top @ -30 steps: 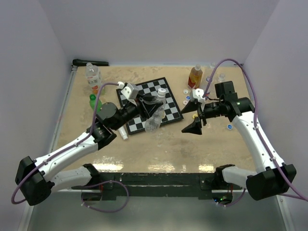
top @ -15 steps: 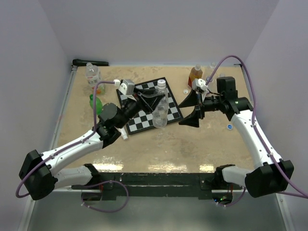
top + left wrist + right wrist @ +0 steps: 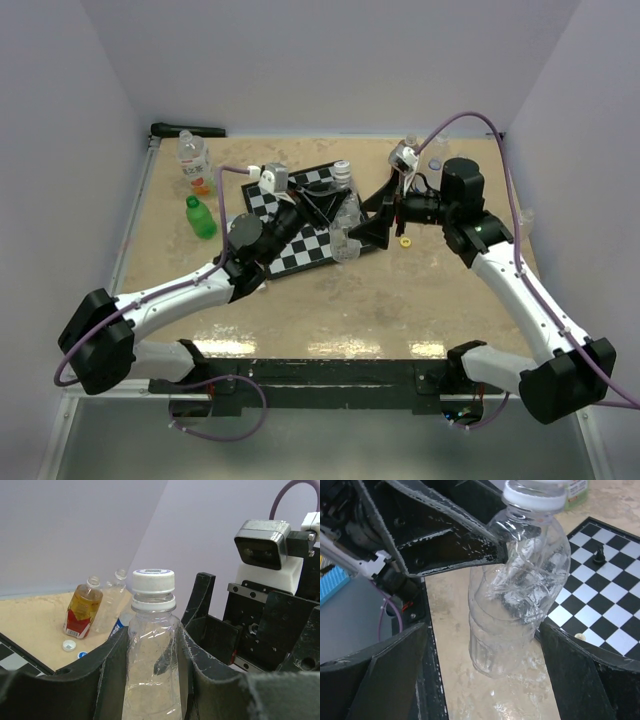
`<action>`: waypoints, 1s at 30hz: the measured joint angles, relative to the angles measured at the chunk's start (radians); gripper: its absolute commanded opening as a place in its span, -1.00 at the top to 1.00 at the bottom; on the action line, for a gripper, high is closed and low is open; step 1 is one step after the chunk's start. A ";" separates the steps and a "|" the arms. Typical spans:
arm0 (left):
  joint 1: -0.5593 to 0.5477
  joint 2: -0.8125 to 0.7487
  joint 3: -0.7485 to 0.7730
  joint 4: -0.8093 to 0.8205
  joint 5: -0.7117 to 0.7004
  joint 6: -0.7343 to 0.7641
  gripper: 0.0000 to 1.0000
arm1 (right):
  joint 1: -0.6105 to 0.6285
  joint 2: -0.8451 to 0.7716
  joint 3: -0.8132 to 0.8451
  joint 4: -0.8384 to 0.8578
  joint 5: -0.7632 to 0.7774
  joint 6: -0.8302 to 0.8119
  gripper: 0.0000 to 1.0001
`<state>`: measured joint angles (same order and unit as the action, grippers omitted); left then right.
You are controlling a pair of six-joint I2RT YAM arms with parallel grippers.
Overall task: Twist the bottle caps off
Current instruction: Unscrew the bottle cap from the plastic bottle.
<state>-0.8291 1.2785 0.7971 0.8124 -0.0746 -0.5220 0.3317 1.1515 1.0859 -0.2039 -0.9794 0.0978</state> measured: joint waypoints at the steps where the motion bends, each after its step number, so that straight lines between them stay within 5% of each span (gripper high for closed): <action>1: -0.002 0.007 0.002 0.003 -0.012 -0.001 1.00 | 0.009 0.000 -0.008 0.015 0.031 0.026 -0.97; 15: -0.043 0.049 0.029 0.111 -0.151 -0.057 1.00 | 0.079 0.022 -0.087 0.149 0.258 0.172 -0.87; 18: -0.043 0.052 0.032 0.123 -0.170 -0.069 1.00 | 0.081 0.022 -0.097 0.169 0.260 0.170 -0.63; 25: -0.043 0.066 0.032 0.130 -0.182 -0.082 0.94 | 0.084 0.030 -0.098 0.191 0.239 0.159 0.29; 30: -0.042 0.061 0.030 0.116 -0.183 -0.083 0.47 | 0.085 0.032 -0.103 0.193 0.229 0.120 0.70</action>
<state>-0.8715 1.3396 0.8268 0.9287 -0.2577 -0.6052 0.4171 1.1839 0.9825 -0.0113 -0.7509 0.2176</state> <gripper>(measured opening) 0.434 0.345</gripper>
